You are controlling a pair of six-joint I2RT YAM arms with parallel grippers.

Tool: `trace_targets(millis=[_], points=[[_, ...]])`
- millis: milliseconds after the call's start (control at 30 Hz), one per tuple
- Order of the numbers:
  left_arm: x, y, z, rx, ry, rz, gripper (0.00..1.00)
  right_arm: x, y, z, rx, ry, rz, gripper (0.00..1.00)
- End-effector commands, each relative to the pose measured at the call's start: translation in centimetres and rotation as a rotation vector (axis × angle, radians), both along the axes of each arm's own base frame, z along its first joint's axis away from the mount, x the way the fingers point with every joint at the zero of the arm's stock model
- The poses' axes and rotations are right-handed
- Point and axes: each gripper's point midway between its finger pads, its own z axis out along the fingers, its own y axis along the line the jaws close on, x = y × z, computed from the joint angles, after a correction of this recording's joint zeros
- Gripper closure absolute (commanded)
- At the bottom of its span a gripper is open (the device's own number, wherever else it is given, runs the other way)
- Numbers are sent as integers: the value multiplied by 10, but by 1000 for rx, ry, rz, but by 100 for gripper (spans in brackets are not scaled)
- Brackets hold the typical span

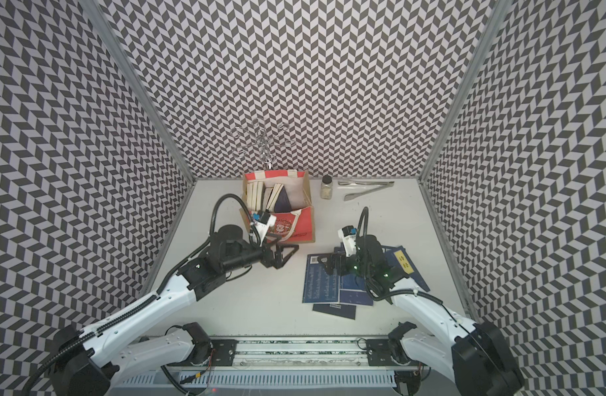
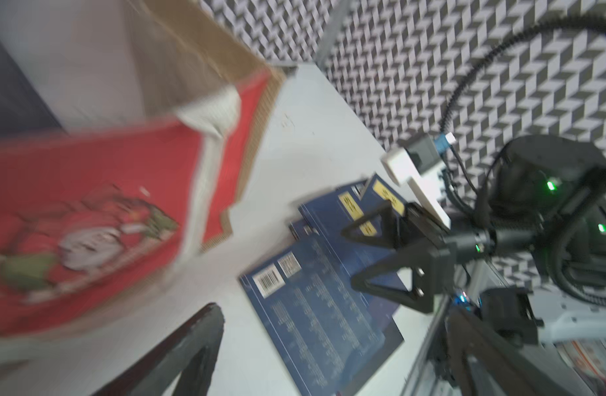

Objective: Put the books into the canvas bag
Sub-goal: Pick up the book from the book.

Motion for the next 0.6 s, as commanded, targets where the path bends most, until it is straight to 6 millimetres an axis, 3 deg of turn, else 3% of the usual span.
trace_targets(millis=[0, 167, 300, 567], points=[[-25, -10, -7, -85, 32, -76, 0, -11, -6, -24, -11, 111, -30, 0], [-35, -4, -60, -101, 132, -60, 0, -20, -17, -38, -41, 157, -76, 1], [-29, -3, -96, -67, 212, -16, 0, -25, -22, -47, -73, 184, -80, 1], [-20, -21, -143, -48, 393, -77, 0, -51, -17, -64, -99, 249, -47, 0]])
